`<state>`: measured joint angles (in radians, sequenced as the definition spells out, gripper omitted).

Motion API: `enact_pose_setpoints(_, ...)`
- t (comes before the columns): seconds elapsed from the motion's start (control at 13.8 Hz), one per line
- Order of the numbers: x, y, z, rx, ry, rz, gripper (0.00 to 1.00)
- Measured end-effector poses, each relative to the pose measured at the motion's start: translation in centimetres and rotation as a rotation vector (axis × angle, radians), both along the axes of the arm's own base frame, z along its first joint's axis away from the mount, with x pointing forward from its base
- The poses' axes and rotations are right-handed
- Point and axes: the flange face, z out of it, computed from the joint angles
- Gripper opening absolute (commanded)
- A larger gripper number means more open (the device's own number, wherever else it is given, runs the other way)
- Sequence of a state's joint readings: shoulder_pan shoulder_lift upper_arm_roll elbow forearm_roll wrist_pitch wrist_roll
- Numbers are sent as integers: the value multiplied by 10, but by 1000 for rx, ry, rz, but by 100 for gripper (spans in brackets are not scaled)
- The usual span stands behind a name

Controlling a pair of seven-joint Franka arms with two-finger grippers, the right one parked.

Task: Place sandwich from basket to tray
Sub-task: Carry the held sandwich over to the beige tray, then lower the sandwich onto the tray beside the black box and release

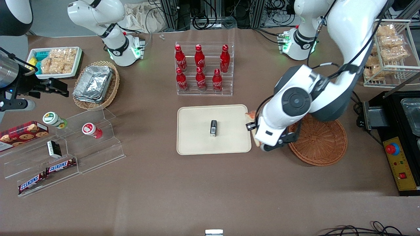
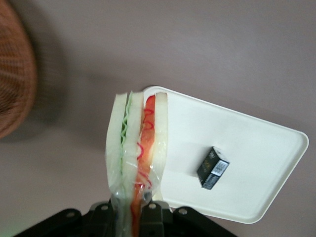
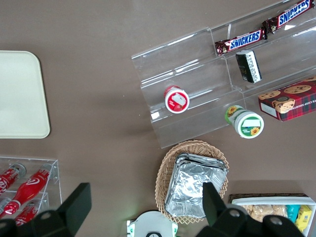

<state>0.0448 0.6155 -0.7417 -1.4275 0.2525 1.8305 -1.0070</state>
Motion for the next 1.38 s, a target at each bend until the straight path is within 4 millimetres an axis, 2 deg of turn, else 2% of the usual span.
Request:
enact_pose_setpoints(0.22, -15, -34, -61, 48, 14, -97, 0)
enact_pose_setpoints(0.51, -40, -51, -147, 69, 49, -179, 0)
enact_pose_setpoints(0.65, -55, -53, -172, 84, 54, -216, 0)
enact_pose_setpoints(0.73, -60, -53, -178, 95, 57, -230, 0)
enact_pose_setpoints(0.8, -62, -53, -180, 100, 55, -238, 36)
enact_pose_setpoints(0.87, -62, -53, -179, 102, 52, -242, 99)
enact_pose_setpoints(1.02, -61, -53, -177, 101, 47, -241, 100)
enact_pose_setpoints(1.16, -51, -50, -163, 100, 25, -224, 100)
enact_pose_setpoints(1.24, -41, -46, -145, 107, 7, -210, 100)
enact_pose_setpoints(1.38, -17, -34, -82, 127, -25, -157, 100)
